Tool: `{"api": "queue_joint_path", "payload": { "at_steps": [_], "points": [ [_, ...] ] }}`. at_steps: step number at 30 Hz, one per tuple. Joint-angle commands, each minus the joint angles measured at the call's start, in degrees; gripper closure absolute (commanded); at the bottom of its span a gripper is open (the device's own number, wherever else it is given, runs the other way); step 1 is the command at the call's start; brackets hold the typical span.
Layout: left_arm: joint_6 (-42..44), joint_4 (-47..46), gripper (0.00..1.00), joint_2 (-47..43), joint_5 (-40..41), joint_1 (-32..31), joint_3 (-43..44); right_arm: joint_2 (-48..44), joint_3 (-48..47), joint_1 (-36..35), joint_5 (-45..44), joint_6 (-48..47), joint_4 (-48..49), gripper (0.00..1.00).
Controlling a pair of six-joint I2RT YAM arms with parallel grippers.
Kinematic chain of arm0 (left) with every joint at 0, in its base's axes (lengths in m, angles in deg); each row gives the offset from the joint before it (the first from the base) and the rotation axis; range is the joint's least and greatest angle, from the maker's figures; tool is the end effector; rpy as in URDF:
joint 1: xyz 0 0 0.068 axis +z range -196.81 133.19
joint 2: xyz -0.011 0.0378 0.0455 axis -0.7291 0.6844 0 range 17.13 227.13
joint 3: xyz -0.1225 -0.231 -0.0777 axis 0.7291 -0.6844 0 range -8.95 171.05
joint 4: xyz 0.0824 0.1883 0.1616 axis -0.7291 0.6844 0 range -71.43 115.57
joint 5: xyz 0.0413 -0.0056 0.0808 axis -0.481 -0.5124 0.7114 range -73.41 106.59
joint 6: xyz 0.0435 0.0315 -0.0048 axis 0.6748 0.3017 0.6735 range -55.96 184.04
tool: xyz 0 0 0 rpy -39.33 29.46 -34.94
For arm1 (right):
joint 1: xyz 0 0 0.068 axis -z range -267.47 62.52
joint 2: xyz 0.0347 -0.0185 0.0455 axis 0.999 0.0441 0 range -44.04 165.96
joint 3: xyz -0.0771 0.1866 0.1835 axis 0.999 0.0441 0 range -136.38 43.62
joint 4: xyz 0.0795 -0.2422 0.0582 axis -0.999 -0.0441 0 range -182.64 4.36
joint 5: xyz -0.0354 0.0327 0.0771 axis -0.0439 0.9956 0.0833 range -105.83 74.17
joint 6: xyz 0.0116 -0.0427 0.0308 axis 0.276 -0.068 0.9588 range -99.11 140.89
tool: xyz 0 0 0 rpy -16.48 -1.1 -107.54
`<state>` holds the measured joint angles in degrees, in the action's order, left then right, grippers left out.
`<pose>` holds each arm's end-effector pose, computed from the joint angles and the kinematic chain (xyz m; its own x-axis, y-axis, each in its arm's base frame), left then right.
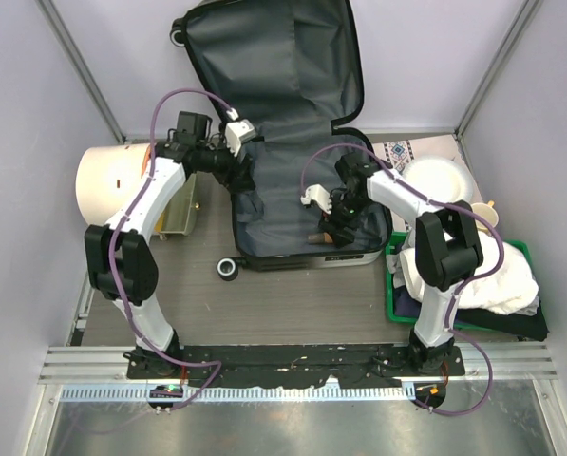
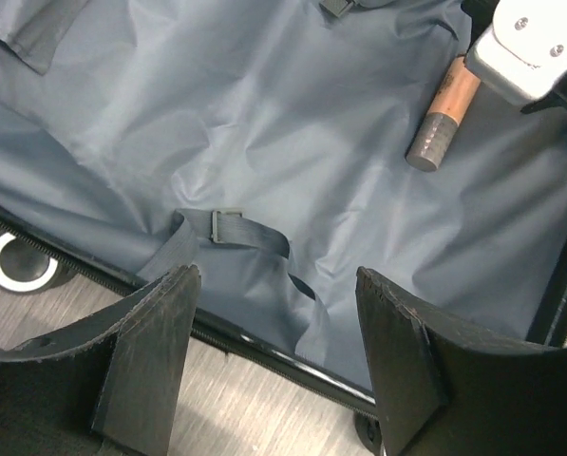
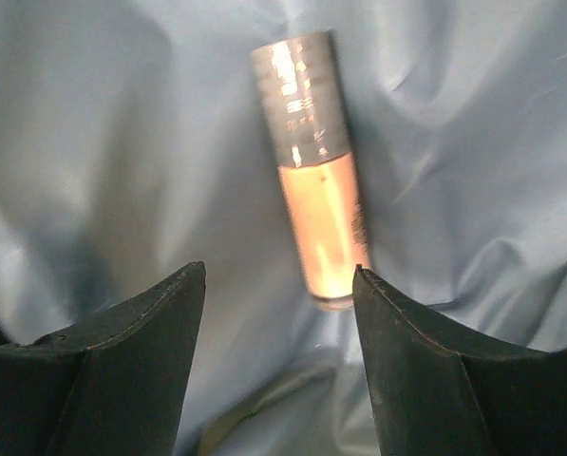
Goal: Open, take out, and arrange the luggage
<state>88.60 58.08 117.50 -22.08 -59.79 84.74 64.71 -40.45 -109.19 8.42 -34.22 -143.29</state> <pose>0.3735 -0.1090 0.3308 -0.3916 0.4233 -0.8170 0.8351 0.5363 -0.1224 0.3354 0.1492 0.2102 -0.2081 -0.8879 -0.4103 -0.9773 0.1721 0.1233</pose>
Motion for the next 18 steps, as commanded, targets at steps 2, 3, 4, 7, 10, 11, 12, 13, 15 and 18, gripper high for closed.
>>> {"api": "queue_joint_path", "payload": {
  "at_steps": [2, 3, 4, 7, 10, 11, 12, 13, 15, 18],
  "points": [
    [-0.1, -6.9, 0.29, 1.8, -3.4, 0.0, 0.7, -3.7, 3.2, -1.0, -4.0, -1.0, 14.5, 0.31],
    [-0.4, -7.2, 0.29, 1.8, -3.2, 0.0, 0.7, -3.7, 3.9, -1.5, -4.1, -1.3, 15.9, 0.32],
    [-1.0, -7.2, 0.29, 1.7, -2.7, -0.1, 0.6, -3.7, 4.4, -1.8, -4.2, -2.7, 16.8, 0.33],
    [-2.4, -7.4, 0.29, 0.5, -1.1, 0.0, 0.0, -2.2, 5.8, -2.8, -4.8, -4.5, 17.6, 0.41],
    [-4.5, -8.9, 0.29, -0.9, 0.6, 0.1, -1.9, -2.1, 10.1, -3.2, -5.9, -6.5, 21.0, 0.43],
    [-5.5, -9.1, 0.29, -1.1, 0.5, 0.2, -2.3, -2.3, 11.0, -3.3, -6.7, -7.1, 22.0, 0.43],
    [-5.7, -9.1, 0.29, -1.4, 0.4, 0.3, -2.6, -2.3, 11.8, -3.3, -6.9, -7.3, 22.7, 0.44],
    [-6.0, -9.1, 0.29, -1.5, 0.0, 0.3, -3.3, -2.3, 12.7, -3.5, -7.1, -7.5, 23.7, 0.45],
    [-6.7, -9.4, 0.29, -2.0, 0.0, 0.3, -4.0, -2.3, 13.1, -3.8, -7.4, -7.5, 24.2, 0.47],
    [-6.5, -9.4, 0.29, -2.0, -0.4, 0.3, -4.5, -1.7, 14.2, -4.1, -8.4, -7.9, 24.9, 0.55]
  ]
}}
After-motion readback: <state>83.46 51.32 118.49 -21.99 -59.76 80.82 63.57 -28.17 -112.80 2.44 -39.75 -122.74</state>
